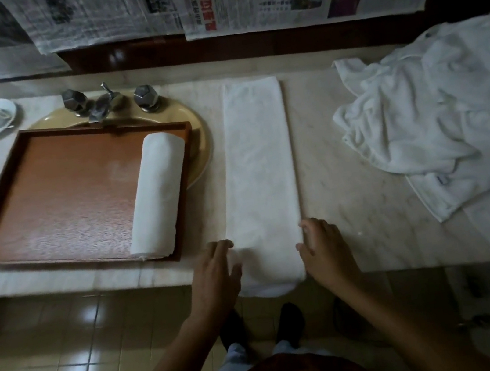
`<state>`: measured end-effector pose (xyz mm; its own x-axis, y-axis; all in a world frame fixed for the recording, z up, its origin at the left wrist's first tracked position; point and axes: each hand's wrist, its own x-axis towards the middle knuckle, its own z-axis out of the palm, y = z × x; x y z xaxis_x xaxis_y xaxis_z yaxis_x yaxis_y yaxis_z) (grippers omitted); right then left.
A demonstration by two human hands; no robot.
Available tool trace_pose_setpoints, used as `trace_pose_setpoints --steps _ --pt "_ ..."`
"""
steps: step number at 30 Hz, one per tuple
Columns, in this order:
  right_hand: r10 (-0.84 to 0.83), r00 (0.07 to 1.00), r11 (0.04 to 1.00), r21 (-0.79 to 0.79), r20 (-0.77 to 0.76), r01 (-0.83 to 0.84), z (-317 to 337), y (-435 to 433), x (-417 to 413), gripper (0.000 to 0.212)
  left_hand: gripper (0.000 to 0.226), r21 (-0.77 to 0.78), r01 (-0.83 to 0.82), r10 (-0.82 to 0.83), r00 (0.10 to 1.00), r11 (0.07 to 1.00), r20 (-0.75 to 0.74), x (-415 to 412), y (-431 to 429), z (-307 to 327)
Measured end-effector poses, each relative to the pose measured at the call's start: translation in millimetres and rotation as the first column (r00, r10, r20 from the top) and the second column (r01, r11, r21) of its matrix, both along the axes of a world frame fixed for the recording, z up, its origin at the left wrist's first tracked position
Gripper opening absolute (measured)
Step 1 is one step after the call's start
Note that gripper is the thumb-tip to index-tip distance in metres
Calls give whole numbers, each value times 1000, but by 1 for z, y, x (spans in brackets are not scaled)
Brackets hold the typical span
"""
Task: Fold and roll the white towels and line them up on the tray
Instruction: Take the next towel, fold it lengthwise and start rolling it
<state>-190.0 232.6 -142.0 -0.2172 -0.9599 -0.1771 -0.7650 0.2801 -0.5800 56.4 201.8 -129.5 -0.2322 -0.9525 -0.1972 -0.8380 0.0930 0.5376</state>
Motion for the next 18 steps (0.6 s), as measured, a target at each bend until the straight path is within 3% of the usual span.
trace_pose_setpoints --steps 2,4,6,11,15,18 --pt "214 961 972 -63 -176 -228 -6 -9 0 47 48 -49 180 -178 983 982 43 -13 -1 -7" --pt "394 857 912 22 -333 -411 -15 -21 -1 53 53 -29 323 -318 941 946 117 -19 -4 -15" --pt "484 776 869 117 -404 -481 -20 -35 -3 58 54 -19 418 -406 891 908 201 -11 -9 -24" --pt "411 809 912 188 -421 -365 -10 -74 -15 57 55 -4 467 -453 860 884 236 4 -21 -23" --pt "258 906 965 54 -337 -255 4 -108 -12 53 61 -57 337 -325 933 940 155 -17 -52 -13" --pt "218 946 971 -45 -241 -235 5 -146 -11 54 68 -70 344 -328 928 936 175 -42 -82 -12"
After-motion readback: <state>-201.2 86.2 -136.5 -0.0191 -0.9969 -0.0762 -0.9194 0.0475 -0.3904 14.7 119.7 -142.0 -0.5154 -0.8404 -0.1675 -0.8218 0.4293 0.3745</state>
